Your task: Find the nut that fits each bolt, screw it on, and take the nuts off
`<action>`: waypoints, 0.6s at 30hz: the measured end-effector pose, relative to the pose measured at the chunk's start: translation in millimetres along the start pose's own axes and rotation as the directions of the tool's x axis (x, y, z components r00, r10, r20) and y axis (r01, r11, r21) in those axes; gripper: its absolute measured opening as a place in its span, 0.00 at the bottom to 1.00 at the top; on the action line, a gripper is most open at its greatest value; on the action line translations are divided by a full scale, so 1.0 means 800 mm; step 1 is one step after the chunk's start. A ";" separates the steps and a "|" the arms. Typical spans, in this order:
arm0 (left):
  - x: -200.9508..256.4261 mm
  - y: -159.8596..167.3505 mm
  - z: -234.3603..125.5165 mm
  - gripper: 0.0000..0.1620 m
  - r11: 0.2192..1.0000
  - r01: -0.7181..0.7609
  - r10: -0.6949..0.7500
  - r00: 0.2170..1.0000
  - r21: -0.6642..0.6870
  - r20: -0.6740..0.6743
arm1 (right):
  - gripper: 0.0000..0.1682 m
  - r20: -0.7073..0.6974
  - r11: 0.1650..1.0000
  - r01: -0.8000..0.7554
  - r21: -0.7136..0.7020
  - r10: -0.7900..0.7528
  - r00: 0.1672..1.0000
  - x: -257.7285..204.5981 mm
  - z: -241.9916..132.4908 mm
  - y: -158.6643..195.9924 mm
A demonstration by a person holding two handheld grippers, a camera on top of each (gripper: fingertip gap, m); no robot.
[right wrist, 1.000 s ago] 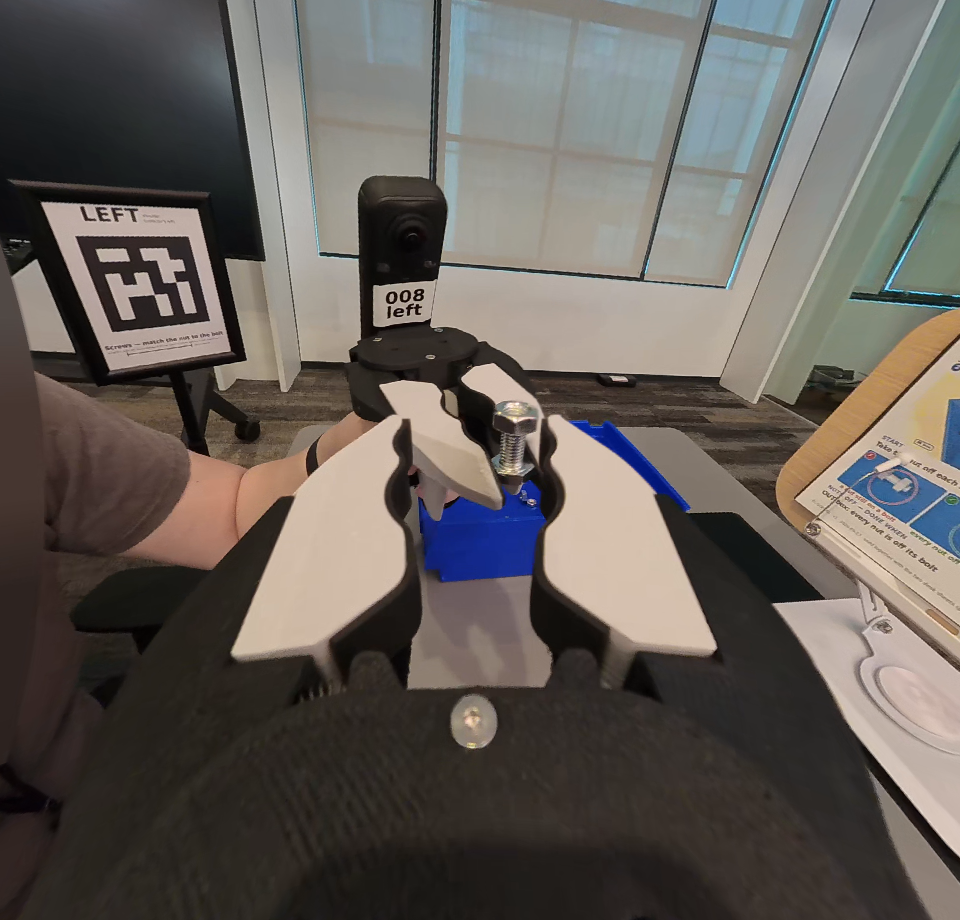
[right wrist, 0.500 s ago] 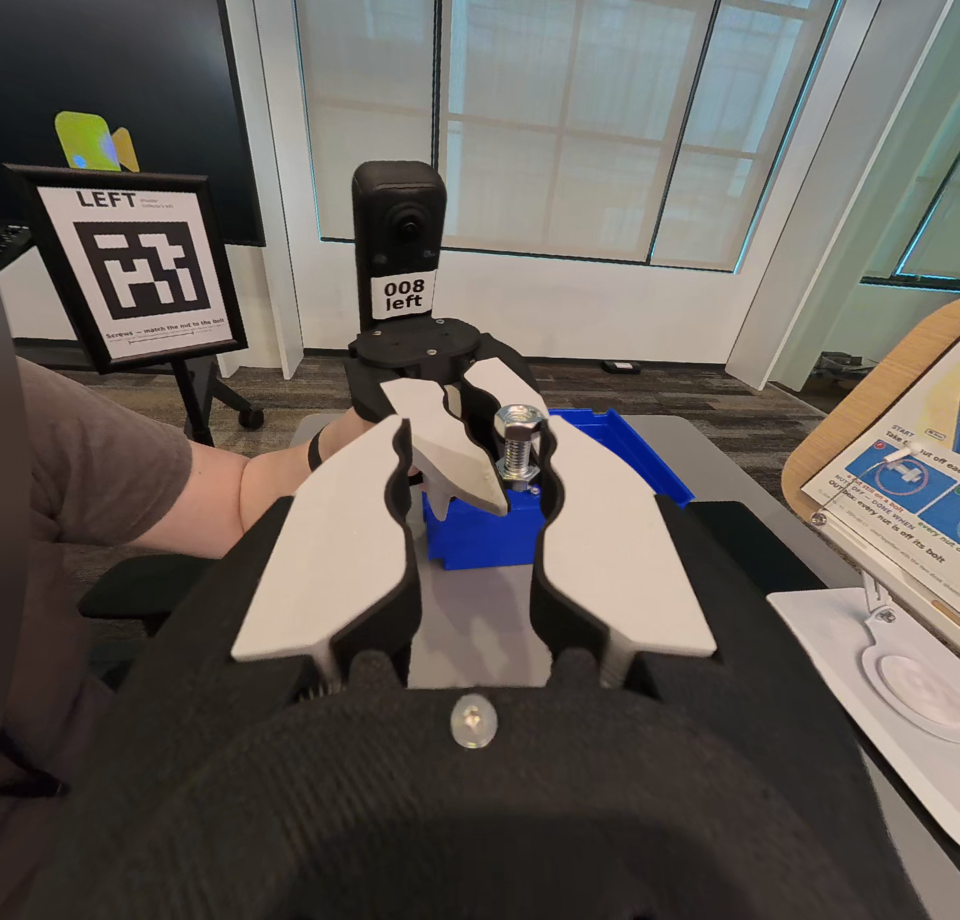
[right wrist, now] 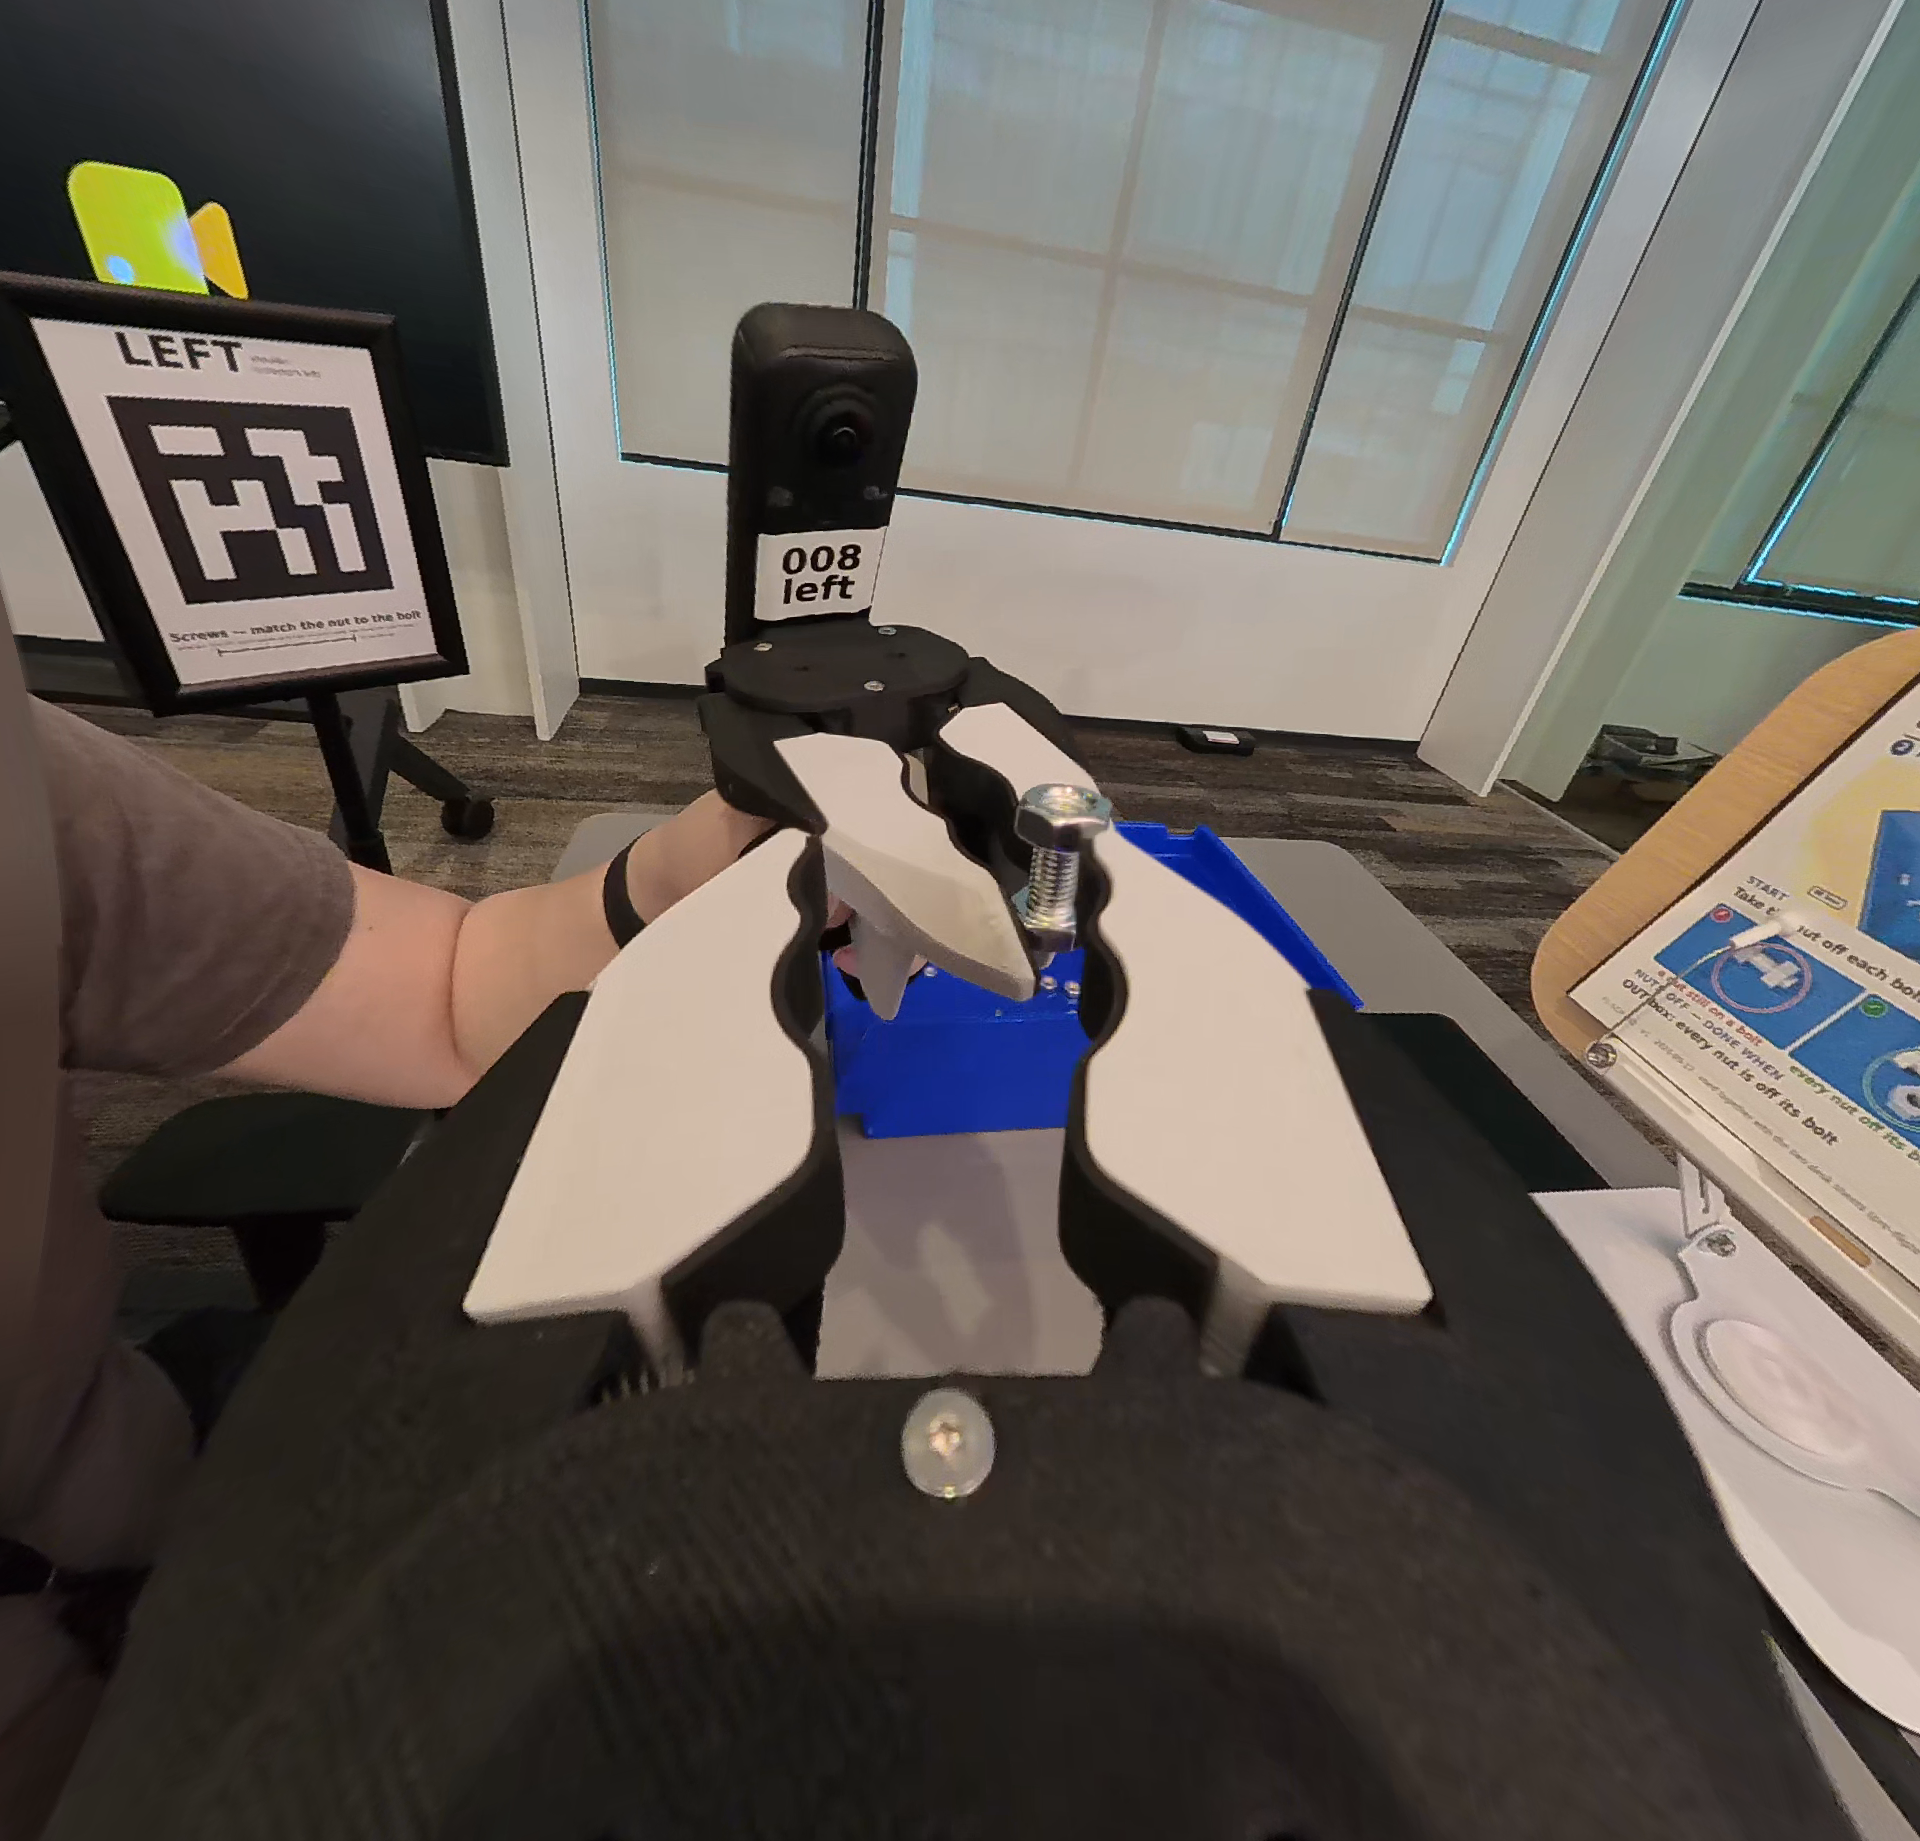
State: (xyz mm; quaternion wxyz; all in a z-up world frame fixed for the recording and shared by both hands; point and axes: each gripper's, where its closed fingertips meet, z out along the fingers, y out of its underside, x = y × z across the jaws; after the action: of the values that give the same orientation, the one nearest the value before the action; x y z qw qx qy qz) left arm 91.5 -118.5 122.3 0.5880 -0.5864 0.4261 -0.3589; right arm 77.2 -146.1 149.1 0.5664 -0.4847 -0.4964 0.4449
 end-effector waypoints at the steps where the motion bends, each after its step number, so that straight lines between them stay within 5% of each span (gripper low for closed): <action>1: 0.001 0.000 0.000 0.11 1.000 0.002 -0.002 1.000 0.000 -0.007 | 0.28 -0.004 1.000 -0.001 0.002 0.001 1.000 0.001 -0.001 -0.001; 18: 0.004 0.001 0.002 0.11 1.000 0.005 -0.005 1.000 -0.003 -0.022 | 0.27 -0.016 0.999 -0.012 0.040 0.013 1.000 0.003 -0.006 -0.009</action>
State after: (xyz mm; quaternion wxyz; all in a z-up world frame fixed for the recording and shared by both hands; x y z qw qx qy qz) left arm 94.3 -121.1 121.1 0.5815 -0.5844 0.4316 -0.3662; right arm 82.4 -145.1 156.6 0.5770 -0.4800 -0.4799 0.4543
